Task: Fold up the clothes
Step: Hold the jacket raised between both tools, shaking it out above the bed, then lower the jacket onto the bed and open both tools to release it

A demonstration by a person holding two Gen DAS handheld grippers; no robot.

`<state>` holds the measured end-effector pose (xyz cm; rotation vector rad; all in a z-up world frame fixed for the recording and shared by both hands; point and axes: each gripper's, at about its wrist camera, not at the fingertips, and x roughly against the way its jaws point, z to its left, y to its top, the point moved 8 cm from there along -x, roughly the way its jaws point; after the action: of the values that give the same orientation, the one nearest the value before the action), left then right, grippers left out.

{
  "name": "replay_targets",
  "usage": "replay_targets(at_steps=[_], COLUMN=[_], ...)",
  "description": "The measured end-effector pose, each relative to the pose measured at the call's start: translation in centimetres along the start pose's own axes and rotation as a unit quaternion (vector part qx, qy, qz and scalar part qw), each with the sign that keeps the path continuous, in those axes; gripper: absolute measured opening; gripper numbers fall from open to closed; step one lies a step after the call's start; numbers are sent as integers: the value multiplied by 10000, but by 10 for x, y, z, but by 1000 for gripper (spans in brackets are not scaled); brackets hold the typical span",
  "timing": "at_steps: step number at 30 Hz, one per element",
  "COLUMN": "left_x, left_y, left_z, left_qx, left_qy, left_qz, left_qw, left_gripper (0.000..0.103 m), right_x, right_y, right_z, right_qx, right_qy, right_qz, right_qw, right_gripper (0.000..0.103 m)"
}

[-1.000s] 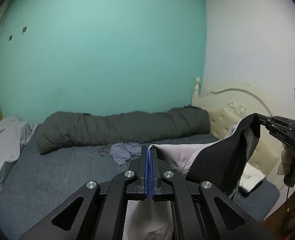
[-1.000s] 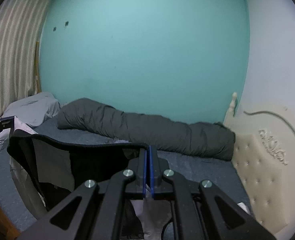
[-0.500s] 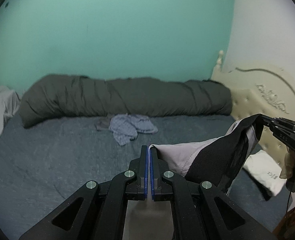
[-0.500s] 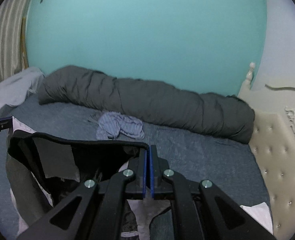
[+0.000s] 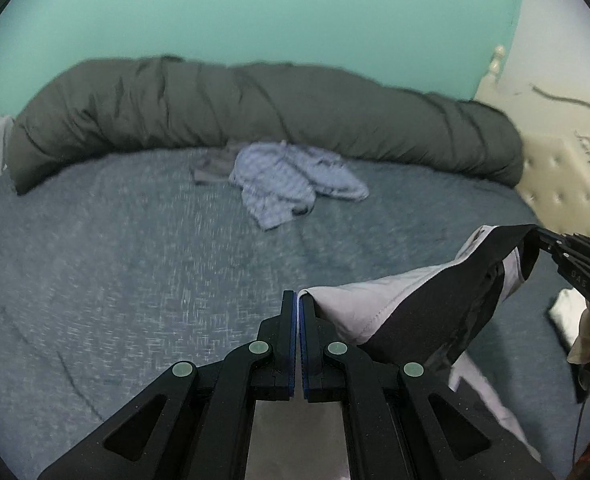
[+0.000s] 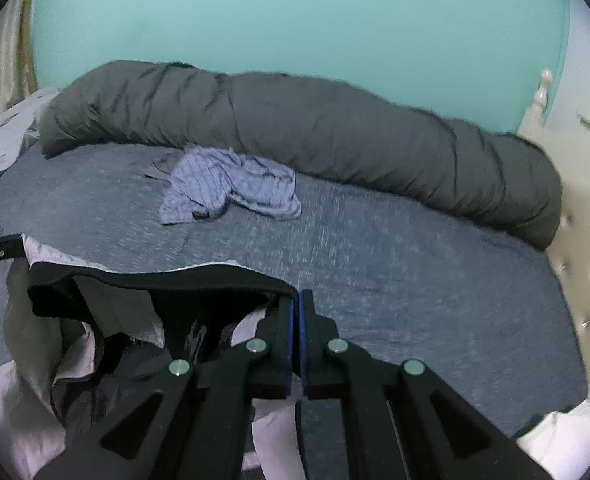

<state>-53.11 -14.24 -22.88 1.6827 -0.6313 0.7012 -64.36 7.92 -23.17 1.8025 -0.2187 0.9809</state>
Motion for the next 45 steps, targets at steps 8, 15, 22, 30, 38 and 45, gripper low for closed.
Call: replay_targets(at_steps=[8,15,22,30,38,45], left_x=[-75,-81,-36,44,91,115], left_y=[-21,-35,-46,-96,-181,-254], left_z=[24,44,64,55,25,21], left_qx=[336,699,978,738,720,1259], left_qy=[67,0,16,51,93,-58], left_qz=[422,474,313,101,112,144], left_qw=[9985,9964,9947,9972,9973,9919], left_gripper=[1,26,55,56,60,62], right_x=[-70,-75,-41,34,84,117], right_y=[-16,-37,-71,-156,-226,-269], right_z=[-2,-7,-41,-60,-57,-53], right_qx=[-467,-654,-1357,-1742,-1650,-1550], right_qy=[235,412,732,1009,764,484], right_qz=[152,107,262,228,399,500], right_qw=[9985,9970,9877,9793,9825,9855], right_gripper=[4,40,59,60,60,60])
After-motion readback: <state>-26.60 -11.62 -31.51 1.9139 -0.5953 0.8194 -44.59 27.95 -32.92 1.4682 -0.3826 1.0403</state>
